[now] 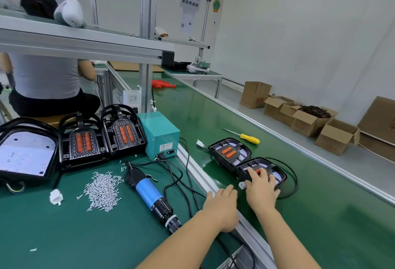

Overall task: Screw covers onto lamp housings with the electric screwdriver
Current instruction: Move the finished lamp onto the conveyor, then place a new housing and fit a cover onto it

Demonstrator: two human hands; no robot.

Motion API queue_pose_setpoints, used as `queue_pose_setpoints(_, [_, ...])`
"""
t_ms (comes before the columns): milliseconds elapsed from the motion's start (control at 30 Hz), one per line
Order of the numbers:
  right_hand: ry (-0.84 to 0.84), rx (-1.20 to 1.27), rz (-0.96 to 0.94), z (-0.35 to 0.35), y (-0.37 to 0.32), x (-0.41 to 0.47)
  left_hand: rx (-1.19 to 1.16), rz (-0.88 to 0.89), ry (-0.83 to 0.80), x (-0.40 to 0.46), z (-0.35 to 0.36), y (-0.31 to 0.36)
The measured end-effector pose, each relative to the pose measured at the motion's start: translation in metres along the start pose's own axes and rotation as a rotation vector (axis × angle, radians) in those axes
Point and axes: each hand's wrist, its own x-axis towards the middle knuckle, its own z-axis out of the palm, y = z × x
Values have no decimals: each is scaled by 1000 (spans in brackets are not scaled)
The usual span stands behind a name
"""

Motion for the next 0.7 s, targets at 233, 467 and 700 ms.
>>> queue_pose_setpoints(233, [-52,-65,49,-6,-3,10,53,14,-38,-8,-4,-5])
queue_pose_setpoints(467, [32,-112,-8,-8,-32,-9,90,26,34,-26,-19,-7])
queue_pose_setpoints(700, [32,7,-307,-7,-121,-43,85,-156,227,-75,-45,-63])
